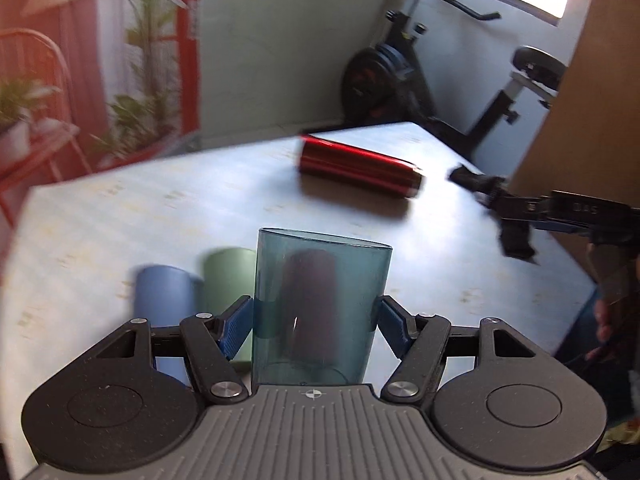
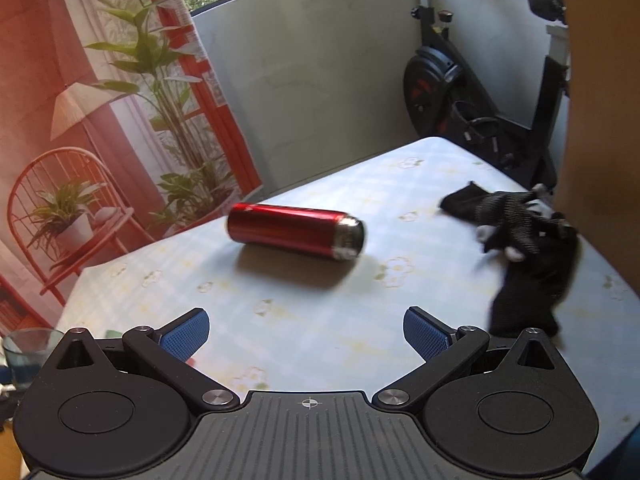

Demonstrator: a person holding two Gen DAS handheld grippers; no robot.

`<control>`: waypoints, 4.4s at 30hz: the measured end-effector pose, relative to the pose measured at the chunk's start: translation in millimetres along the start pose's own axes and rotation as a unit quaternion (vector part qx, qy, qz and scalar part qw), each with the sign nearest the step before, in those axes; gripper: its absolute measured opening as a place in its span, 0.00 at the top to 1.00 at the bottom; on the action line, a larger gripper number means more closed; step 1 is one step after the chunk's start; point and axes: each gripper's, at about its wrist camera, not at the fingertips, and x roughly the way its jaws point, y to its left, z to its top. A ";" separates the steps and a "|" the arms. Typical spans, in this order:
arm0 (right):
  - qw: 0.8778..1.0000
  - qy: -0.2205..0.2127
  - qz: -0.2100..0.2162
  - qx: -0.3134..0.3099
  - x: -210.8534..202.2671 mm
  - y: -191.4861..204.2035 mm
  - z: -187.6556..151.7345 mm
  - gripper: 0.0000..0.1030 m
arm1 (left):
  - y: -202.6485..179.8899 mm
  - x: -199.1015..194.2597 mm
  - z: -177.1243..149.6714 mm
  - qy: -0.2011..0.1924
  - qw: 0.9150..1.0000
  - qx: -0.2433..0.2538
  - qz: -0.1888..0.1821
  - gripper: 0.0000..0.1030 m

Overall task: Flip cup upright
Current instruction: 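Lift the teal cup with the left gripper and rotate it rim-up, then grasp the upright teal cup with the right gripper while the left gripper releases it, then lower the upright teal cup onto the table with the right gripper and open, then withdraw the right gripper up and away from the standing teal cup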

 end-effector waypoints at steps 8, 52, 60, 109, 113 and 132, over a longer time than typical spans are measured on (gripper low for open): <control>0.999 0.003 -0.037 0.007 -0.3 -45.6 -2.5 0.00 | -49.6 98.9 -1.5 0.074 0.996 -0.033 -0.041 0.32; 0.985 0.153 0.060 -0.046 81.6 19.0 -11.4 0.00 | 18.3 13.4 8.2 -0.081 0.977 -0.148 0.127 0.31; 0.970 0.234 0.055 -0.028 129.7 44.9 -12.7 0.06 | 38.9 -1.9 -7.1 -0.091 0.972 -0.170 0.135 0.31; 0.978 0.041 0.017 -0.202 113.6 37.2 4.5 0.38 | -13.5 19.7 6.7 -0.093 0.986 -0.095 0.096 0.31; 0.978 0.046 0.019 -0.204 115.5 40.3 4.9 0.37 | -11.8 19.7 7.0 -0.089 0.986 -0.098 0.097 0.31; 0.992 0.016 0.021 -0.121 27.6 36.1 16.0 0.00 | -35.4 -1.5 26.7 -0.109 0.986 -0.047 0.119 0.09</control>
